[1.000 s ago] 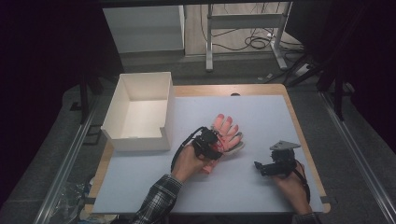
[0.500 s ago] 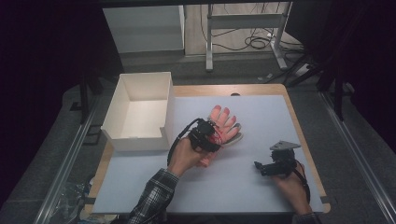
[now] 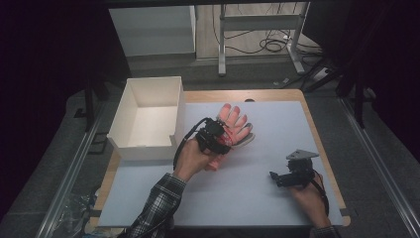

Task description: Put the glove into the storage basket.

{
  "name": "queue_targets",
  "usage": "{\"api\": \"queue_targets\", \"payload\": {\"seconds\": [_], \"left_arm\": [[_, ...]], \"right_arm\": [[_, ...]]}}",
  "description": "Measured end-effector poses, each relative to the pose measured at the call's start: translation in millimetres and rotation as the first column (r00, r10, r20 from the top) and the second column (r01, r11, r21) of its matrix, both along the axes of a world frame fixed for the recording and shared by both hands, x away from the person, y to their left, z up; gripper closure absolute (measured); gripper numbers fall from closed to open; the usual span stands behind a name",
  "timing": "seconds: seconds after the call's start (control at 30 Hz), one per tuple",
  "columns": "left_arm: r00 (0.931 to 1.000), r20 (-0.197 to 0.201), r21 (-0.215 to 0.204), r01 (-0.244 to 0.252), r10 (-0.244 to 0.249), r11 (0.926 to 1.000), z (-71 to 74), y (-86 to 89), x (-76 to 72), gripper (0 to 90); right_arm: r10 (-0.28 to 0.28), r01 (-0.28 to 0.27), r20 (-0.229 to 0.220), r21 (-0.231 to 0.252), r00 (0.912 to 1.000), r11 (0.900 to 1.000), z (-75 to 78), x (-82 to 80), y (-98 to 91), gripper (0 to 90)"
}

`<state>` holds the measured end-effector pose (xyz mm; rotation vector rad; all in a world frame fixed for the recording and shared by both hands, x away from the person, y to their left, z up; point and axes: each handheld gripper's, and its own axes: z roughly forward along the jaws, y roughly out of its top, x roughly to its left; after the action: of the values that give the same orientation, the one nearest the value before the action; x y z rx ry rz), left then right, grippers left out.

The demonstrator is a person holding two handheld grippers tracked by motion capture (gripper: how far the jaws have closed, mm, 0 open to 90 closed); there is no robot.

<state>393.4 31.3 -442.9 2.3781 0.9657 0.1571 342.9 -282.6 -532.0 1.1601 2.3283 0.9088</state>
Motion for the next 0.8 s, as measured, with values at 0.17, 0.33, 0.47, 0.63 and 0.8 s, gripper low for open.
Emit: {"api": "queue_targets", "payload": {"seconds": [0.17, 0.33, 0.47, 0.63, 0.8], "left_arm": [[0.9999, 0.000, 0.000, -0.010, 0.010, 0.9999, 8.0, 3.2, 2.9, 51.7], [0.9997, -0.002, -0.011, -0.024, 0.024, 0.9996, 18.5, 9.3, 8.0, 51.5], [0.9994, 0.001, -0.012, -0.034, 0.034, 0.9993, 29.8, 15.7, 12.1, 51.3], [0.9984, 0.003, -0.020, -0.057, 0.057, 0.9982, 43.6, 24.2, 18.8, 51.3], [0.9964, 0.007, -0.013, -0.084, 0.084, 0.9964, 56.0, 32.4, 25.8, 51.3]], "right_arm": [[-0.001, 0.001, 0.000, 0.004, 1.0000, 1.0000, -0.1, -0.1, 0.3, 0.7], [0.000, 0.000, 0.001, 0.004, 1.0000, 1.0000, -0.2, 0.0, 0.2, 0.7], [-0.001, 0.001, -0.002, 0.005, 1.0000, 1.0000, -0.1, -0.2, 0.3, 0.7], [-0.001, 0.001, -0.001, 0.004, 1.0000, 1.0000, -0.2, -0.1, 0.3, 0.7], [-0.001, 0.001, -0.002, 0.005, 1.0000, 1.0000, -0.2, -0.1, 0.3, 0.7]]}}
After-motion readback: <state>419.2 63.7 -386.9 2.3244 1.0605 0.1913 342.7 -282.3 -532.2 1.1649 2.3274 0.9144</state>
